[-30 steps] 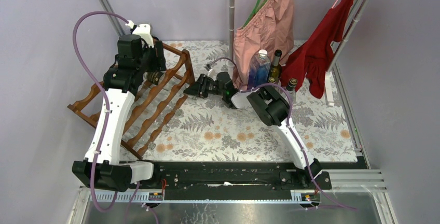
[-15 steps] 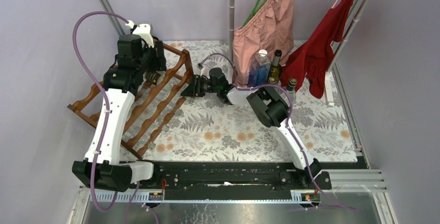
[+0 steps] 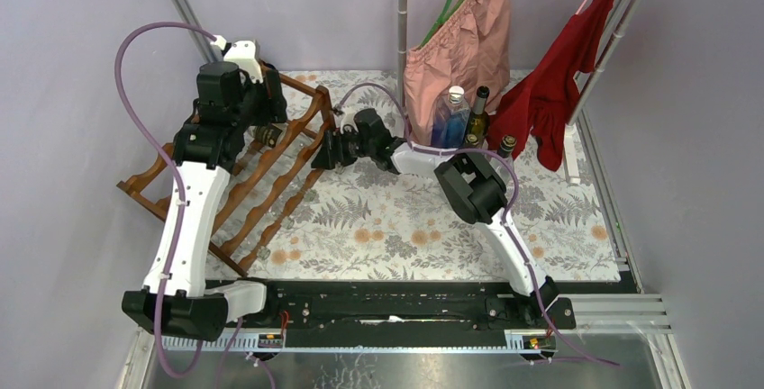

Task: Put the wine bottle on the wine rack
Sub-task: Place the wine bottle in the wine rack, then move the wine rack to the corner of the board.

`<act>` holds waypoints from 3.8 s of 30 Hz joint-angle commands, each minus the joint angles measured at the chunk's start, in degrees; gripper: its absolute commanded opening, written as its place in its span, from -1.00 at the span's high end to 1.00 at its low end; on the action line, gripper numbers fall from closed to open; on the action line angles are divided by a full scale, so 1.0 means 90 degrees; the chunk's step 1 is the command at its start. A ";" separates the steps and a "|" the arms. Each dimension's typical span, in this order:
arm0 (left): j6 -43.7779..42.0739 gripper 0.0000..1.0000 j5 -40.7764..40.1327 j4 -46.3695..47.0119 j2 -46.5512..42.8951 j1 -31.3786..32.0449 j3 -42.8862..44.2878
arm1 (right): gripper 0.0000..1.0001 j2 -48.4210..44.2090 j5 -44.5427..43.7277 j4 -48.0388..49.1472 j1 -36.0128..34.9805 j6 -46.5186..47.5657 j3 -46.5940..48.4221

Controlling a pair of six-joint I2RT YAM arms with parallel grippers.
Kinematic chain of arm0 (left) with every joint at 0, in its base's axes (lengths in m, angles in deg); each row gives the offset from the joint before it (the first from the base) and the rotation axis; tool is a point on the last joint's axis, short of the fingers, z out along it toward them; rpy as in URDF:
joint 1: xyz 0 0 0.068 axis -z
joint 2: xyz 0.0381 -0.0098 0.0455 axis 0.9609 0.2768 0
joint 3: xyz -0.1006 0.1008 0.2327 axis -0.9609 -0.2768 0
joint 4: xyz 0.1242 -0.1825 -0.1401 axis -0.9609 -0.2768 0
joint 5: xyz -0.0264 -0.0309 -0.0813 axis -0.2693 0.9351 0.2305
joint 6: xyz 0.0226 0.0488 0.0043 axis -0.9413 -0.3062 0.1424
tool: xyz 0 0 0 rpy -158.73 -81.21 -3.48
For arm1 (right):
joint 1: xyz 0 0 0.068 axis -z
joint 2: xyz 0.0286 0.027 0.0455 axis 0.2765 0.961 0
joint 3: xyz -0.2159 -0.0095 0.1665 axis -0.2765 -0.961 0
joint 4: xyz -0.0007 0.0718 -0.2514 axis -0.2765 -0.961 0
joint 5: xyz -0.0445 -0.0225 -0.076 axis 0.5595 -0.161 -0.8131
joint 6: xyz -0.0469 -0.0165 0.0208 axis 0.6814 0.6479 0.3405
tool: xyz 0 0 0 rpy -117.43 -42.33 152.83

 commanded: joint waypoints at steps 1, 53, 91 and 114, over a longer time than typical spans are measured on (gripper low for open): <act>0.0043 -0.46 0.0071 0.0332 -0.0185 0.0025 0.0195 | -0.58 -0.0567 -0.0326 -0.0666 0.0022 0.0994 0.0071; 0.0202 -0.47 0.0417 0.0551 -0.0831 0.0027 -0.0037 | 0.35 -0.0652 0.0428 -0.1707 -0.0085 0.2871 0.0249; -0.0602 -0.47 0.1861 -0.1017 0.0545 -0.0031 0.0228 | -0.66 -0.3971 0.3868 -0.6813 0.0373 0.7265 -0.0042; -0.1431 0.74 0.1548 0.0116 0.2037 0.0207 0.0337 | -0.71 -0.5285 0.3964 -0.4840 0.1907 0.4589 0.0838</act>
